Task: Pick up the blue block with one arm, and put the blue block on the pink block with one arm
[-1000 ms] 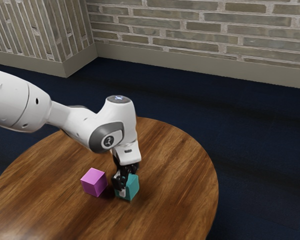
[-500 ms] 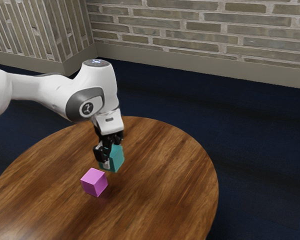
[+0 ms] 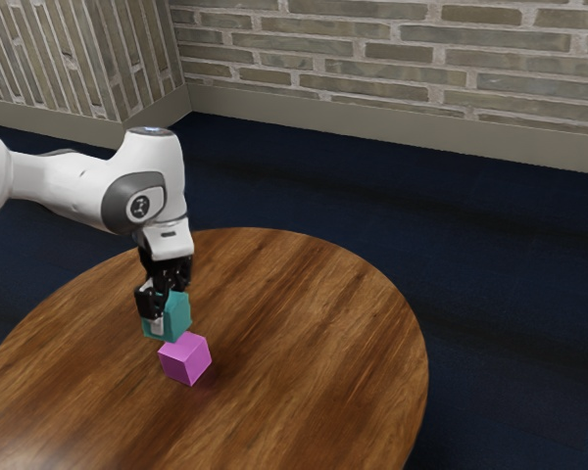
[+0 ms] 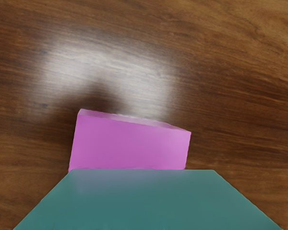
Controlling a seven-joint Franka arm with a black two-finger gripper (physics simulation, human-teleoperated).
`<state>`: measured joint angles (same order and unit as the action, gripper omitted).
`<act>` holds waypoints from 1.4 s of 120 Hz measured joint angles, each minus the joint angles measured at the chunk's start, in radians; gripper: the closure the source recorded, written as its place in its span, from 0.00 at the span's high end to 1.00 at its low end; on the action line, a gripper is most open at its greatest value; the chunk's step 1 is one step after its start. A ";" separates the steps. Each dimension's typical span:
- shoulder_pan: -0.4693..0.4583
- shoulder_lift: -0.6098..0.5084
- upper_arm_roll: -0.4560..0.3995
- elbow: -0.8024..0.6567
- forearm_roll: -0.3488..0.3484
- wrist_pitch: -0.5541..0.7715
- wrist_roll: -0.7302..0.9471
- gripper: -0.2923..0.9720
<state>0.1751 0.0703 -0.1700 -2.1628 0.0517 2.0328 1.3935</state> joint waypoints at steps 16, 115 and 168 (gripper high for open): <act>-0.027 0.018 0.001 -0.001 0.001 0.001 0.030 0.52; -0.026 -0.017 0.000 -0.082 0.039 0.129 0.124 0.52; -0.041 -0.044 -0.007 -0.119 0.026 0.161 0.146 0.58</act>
<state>0.1342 0.0267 -0.1768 -2.2818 0.0773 2.1941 1.5391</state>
